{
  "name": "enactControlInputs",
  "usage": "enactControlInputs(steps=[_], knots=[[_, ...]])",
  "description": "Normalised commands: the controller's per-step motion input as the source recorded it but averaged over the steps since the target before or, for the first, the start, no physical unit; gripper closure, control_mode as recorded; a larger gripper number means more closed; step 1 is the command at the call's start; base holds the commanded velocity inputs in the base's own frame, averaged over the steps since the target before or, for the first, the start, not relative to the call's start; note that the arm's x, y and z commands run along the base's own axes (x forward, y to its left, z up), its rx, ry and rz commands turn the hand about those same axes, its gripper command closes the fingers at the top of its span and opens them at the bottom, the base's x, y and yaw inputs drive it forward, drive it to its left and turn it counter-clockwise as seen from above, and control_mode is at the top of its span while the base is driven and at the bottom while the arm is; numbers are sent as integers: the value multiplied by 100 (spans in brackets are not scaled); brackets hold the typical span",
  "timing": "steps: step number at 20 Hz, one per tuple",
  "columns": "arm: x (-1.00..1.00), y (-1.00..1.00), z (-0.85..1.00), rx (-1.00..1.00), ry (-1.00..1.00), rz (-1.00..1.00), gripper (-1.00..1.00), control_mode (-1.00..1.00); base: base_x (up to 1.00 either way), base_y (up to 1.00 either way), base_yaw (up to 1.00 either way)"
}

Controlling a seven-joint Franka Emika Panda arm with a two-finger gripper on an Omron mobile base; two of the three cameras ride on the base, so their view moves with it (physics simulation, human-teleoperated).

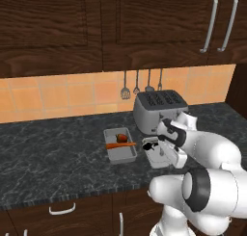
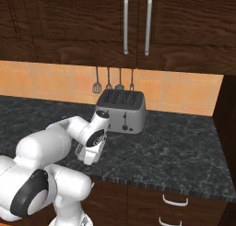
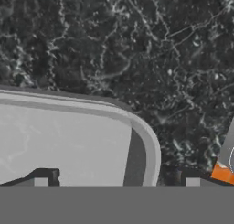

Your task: Take the meat container that has the fish and place it on the second highest rack of the freezer. Then take the vegetable container that has the carrot and bell pepper and place it on the highest rack of the freezer.

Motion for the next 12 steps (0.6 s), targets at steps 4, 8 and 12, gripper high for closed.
enactControlInputs(steps=[4,8,12], knots=[[-83,58,-86,-28,-18,-6,-100,-100,0,0,0],[-89,44,-90,-28,-26,-10,100,-100,0,0,0],[-93,8,-94,-15,-30,-4,100,-100,0,0,0]])
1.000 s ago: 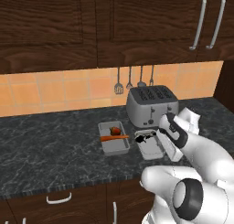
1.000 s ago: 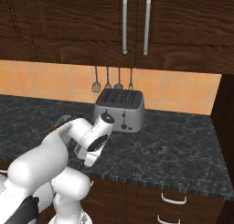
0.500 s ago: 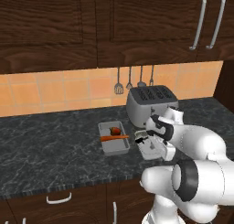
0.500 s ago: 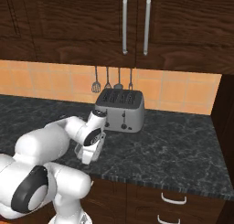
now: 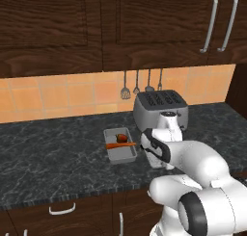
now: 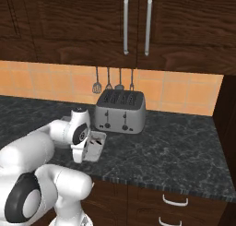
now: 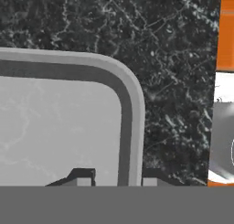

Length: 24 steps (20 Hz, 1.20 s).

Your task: Take the meat container that has the fish and place it on the second highest rack of the freezer. Then take the vegetable container that has the carrot and bell pepper and place it on the highest rack of the freezer.

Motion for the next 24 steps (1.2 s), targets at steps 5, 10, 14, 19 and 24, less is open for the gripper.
enactControlInputs(steps=[5,10,14,19,24], knots=[[-100,0,-100,-7,-56,0,100,-100,0,0,0],[-100,0,-99,0,-68,0,100,-100,0,0,0],[-100,0,-73,0,-57,2,100,-100,0,0,0],[-81,-9,16,0,-23,22,100,-100,0,0,0],[-41,-33,99,-4,-3,58,100,-100,0,0,0]])
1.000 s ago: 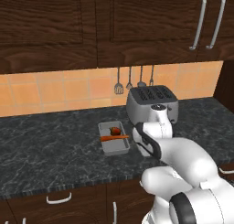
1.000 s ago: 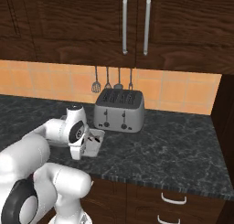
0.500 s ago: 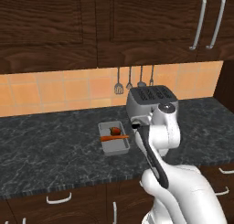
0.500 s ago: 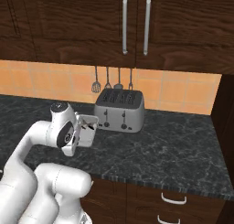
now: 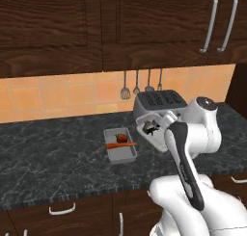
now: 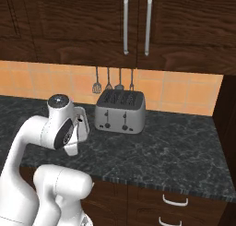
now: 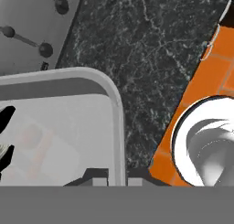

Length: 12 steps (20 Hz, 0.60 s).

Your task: Take the meat container that has the fish and place it on the second highest rack of the freezer. Then take the vegetable container that has the carrot and bell pepper and place it on the highest rack of the freezer.

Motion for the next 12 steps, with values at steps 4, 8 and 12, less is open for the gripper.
enactControlInputs(steps=[4,8,12], knots=[[-58,-16,93,-8,-4,68,100,-100,0,0,0],[-26,-1,100,-14,-1,66,100,-100,0,0,0],[-9,0,75,-18,0,63,100,-100,0,0,0]])
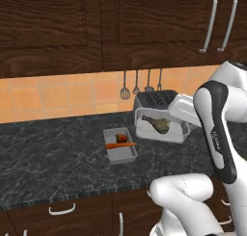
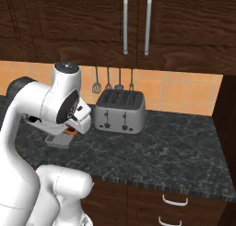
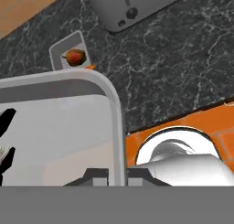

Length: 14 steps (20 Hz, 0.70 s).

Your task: Take the meat container that has the fish and place it on the second highest rack of the freezer. Then take the vegetable container that has the carrot and bell pepper and place it on the highest rack of the freezer.

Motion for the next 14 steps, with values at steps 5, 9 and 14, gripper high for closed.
enactControlInputs(steps=[5,9,14], knots=[[-33,0,10,-13,-2,63,100,-100,0,0,0],[-93,-9,-20,-3,-10,32,100,-100,0,0,0],[-60,-2,-8,5,-7,0,100,-100,0,0,0]])
